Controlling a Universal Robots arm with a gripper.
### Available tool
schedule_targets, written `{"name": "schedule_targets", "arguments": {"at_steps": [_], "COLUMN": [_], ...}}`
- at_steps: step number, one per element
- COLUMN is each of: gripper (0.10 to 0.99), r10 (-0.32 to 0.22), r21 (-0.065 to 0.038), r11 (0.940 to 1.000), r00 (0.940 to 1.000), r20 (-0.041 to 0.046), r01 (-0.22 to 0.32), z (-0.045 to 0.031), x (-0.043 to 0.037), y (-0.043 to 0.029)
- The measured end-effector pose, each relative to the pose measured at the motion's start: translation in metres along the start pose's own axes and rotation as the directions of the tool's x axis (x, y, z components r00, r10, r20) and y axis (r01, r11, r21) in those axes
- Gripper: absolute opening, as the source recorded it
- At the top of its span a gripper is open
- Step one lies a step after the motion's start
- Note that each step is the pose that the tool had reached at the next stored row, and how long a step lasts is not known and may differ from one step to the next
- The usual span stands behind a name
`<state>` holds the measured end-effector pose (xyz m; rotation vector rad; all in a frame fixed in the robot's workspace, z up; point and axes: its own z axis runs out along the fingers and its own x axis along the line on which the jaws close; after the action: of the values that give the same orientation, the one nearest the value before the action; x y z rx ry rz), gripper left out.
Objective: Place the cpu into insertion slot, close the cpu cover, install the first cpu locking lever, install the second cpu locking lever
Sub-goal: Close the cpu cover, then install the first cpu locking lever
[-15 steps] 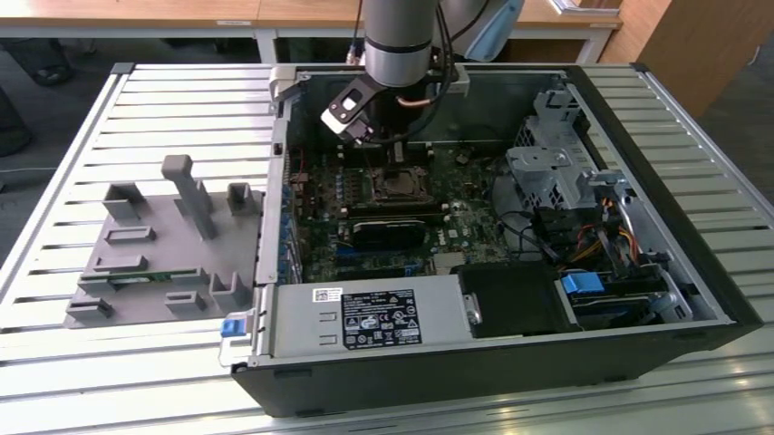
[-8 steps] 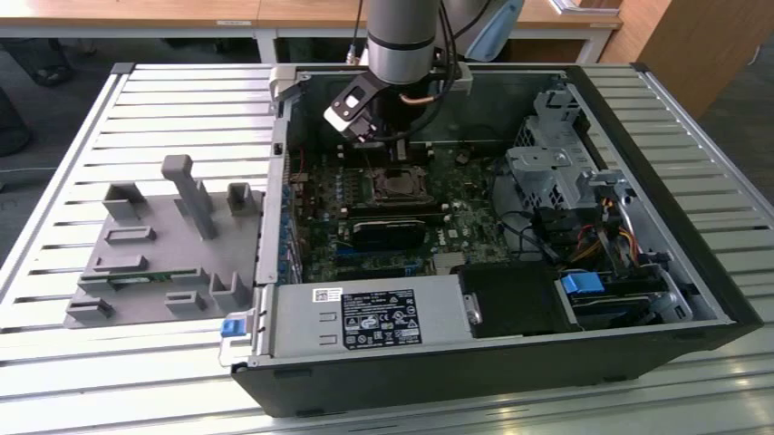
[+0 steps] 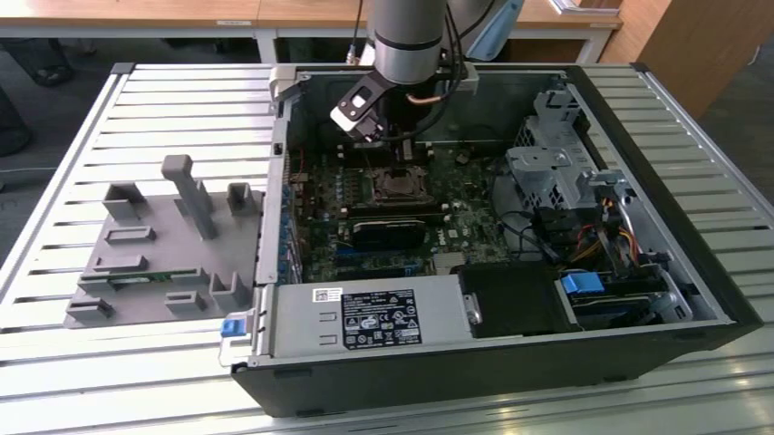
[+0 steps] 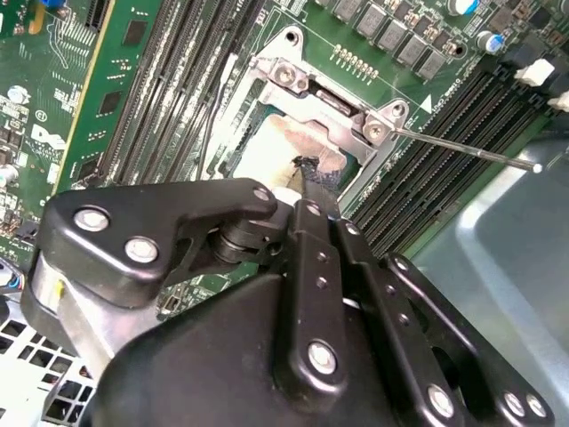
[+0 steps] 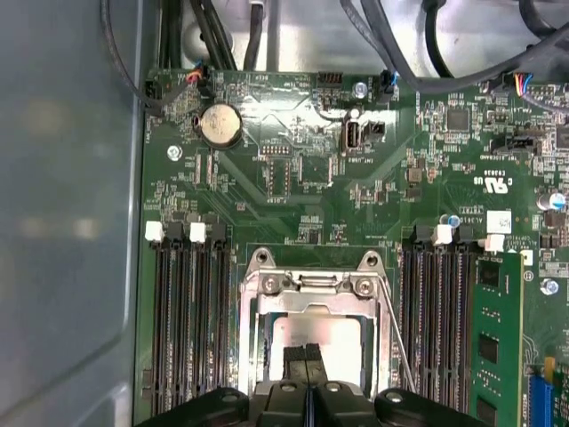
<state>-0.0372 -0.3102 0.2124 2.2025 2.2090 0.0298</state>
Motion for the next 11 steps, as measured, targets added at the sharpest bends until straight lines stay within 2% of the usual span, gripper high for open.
{"name": "schedule_targets", "arguments": {"at_steps": [11], "gripper": [0.106], "r10": [0.0], "r21": [0.0], "r11": [1.0], "r00": [1.0], "r20": [-0.0002], "r01": [0.0], "z": [-0.0022], "x": [0.0], "y": [0.0003]}}
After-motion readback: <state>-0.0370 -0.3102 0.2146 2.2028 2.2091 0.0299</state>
